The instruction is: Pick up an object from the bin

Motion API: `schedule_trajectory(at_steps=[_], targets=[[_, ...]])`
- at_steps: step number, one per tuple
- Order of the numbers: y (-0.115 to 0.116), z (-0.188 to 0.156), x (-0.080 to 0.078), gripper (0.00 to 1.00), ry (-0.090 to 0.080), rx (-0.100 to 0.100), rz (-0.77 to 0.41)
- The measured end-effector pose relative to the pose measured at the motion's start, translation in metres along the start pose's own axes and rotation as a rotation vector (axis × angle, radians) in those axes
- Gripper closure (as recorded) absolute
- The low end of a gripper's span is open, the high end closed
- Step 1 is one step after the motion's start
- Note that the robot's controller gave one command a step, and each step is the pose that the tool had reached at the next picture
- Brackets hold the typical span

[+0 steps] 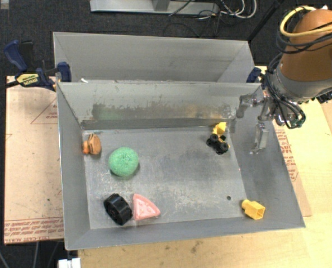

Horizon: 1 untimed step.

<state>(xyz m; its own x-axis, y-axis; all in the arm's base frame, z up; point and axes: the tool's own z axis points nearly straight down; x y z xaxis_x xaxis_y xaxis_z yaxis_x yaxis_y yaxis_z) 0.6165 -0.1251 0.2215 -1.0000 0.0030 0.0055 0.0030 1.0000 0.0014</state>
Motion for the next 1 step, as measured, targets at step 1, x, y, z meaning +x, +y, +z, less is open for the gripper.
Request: schedule_trajectory(at_steps=[1], targets=[[0.0007, -0.0052, -0.0014, 0.00, -0.008, 0.001, -0.003]])
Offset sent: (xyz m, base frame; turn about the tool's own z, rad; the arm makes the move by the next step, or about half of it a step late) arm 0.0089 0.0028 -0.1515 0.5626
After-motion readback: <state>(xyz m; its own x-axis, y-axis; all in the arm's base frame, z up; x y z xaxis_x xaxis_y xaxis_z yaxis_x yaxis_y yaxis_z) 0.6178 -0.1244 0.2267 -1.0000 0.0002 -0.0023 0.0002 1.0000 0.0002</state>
